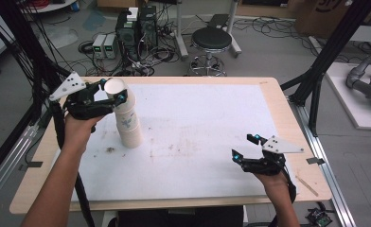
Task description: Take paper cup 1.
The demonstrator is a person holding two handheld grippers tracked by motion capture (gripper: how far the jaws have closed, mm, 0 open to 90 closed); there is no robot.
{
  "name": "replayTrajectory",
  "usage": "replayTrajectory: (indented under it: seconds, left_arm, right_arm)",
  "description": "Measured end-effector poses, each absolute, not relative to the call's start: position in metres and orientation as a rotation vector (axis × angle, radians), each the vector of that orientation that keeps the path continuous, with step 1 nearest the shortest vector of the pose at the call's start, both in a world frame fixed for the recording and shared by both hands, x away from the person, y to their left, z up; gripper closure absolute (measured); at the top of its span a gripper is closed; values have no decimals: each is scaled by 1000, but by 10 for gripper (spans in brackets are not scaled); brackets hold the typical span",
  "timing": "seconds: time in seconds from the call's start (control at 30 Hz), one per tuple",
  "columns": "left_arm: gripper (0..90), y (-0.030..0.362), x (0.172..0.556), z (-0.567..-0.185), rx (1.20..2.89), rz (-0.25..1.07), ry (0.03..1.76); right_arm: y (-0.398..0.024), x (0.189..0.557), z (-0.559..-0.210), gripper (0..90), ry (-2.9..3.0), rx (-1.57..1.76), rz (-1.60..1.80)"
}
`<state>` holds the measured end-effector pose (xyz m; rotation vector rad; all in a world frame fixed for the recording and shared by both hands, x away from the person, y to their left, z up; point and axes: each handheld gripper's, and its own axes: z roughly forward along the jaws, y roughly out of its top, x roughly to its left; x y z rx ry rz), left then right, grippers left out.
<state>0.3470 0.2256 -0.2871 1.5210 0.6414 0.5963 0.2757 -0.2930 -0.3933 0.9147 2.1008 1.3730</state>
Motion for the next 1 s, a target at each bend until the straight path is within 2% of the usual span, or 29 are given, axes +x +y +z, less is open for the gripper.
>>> replayTrajectory:
  seconds: [0.23,0.4,0.5,1.0]
  left_arm:
    - [353,219,336,-275,1490,583,583]
    - [353,204,326,-276,1499,523,521]
    - [352,189,322,-285,1512,459,495]
    - [352,142,325,-325,1621,319,443]
  right_arm:
    - [-287,277,-392,184,2121,903,1396]
    - [-281,280,-388,183,2139,884,1423]
    - [-273,285,-384,183,2166,860,1445]
    - [-248,313,-372,183,2313,735,1486]
